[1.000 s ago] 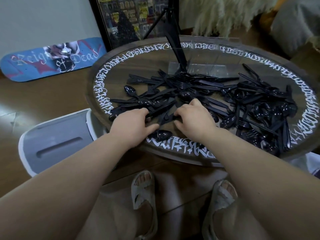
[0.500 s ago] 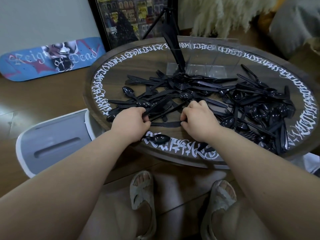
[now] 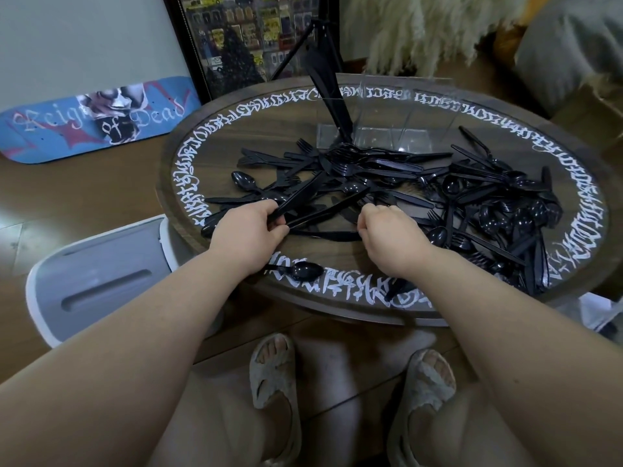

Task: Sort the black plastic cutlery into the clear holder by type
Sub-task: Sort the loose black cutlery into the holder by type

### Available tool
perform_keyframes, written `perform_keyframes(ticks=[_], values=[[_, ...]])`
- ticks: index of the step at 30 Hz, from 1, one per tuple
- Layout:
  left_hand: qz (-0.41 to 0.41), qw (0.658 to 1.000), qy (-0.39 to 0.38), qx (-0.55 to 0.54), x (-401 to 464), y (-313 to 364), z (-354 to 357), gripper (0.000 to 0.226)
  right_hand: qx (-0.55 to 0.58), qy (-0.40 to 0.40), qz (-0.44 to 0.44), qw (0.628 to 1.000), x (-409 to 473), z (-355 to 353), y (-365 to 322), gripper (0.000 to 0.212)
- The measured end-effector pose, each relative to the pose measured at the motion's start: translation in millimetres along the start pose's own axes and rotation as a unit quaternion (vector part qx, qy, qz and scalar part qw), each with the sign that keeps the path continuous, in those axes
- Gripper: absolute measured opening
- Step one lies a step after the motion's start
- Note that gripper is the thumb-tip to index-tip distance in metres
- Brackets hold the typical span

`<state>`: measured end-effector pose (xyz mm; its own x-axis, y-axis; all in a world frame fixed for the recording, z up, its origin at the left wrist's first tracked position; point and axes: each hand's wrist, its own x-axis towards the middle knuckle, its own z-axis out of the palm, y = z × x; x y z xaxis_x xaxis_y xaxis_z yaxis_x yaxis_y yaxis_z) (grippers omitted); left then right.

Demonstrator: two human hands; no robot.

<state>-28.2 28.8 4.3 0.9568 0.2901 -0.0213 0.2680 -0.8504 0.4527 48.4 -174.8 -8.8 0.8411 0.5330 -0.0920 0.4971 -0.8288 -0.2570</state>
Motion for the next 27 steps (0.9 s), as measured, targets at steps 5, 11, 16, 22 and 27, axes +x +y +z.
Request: perform_keyframes(ticks=[5, 11, 16, 22, 27], values=[[0.015, 1.000, -0.002, -0.015, -0.2, 5.0, -0.3, 0.009, 0.073, 0.051, -0.027, 0.996, -3.9, -16.4, 3.8, 0.023], [0.019, 0.999, 0.026, -0.028, 0.1, 10.4, 1.0, 0.010, 0.203, 0.081, 0.037, 0.975, -8.7, -27.1, 14.6, 0.012], [0.012, 0.998, 0.020, -0.062, 0.2, 15.8, 0.9, 0.006, 0.343, 0.113, 0.080, 0.929, -12.0, -35.8, 23.0, 0.013], [0.013, 0.995, -0.007, -0.099, 0.0, 25.2, 2.7, 0.007, 0.401, 0.135, 0.116, 0.898, -15.0, -39.7, 35.1, 0.016], [0.022, 0.992, -0.026, -0.124, 1.1, 33.1, 6.1, 0.007, 0.460, 0.123, 0.121, 0.871, -18.9, -43.0, 38.0, 0.014]])
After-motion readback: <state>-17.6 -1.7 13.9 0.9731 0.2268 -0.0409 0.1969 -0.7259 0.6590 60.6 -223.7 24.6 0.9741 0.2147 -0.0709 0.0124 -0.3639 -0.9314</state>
